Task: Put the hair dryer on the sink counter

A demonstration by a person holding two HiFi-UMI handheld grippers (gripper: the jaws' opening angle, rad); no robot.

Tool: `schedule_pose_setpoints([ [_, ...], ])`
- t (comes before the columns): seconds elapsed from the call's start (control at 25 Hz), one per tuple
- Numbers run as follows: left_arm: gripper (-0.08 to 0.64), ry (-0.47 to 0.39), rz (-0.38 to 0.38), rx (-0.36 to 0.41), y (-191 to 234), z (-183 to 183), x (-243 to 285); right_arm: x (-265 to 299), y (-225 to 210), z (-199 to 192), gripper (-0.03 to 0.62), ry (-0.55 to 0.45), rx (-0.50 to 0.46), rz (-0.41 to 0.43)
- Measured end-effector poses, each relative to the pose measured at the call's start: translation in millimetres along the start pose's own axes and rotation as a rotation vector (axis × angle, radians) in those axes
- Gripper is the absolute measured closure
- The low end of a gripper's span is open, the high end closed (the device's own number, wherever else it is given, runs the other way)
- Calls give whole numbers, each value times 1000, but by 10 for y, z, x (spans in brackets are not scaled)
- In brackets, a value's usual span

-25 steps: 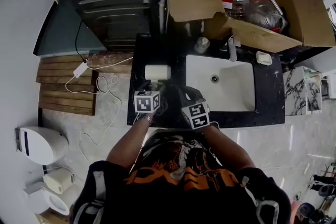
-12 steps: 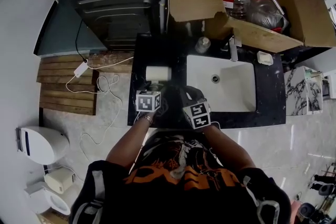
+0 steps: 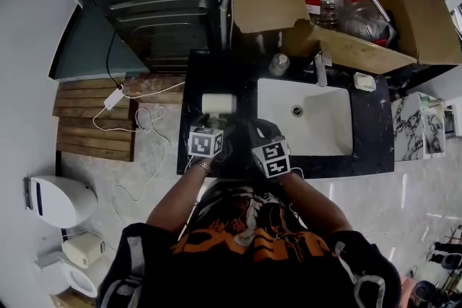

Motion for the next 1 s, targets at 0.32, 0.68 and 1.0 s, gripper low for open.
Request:
schedule_pose_setpoints([
  [0.32, 67, -49, 199, 110, 120, 59, -113, -42, -18, 4, 578, -9, 2, 1],
  [0.68, 69, -174, 145, 126, 70, 312, -318, -82, -17, 94, 578, -19, 11, -4],
  [1.0, 74, -273, 20, 194, -278, 631, -470, -184, -34, 360, 578, -100, 14, -5],
])
Point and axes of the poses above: the fingertips, and each gripper's own axes: x forward along the fingers, y to its left, z out of its top, the point moved 10 cm from there along -x, backward along the fingers, and after that the axes turned 13 degrees about -y, right-handed, at the moved point
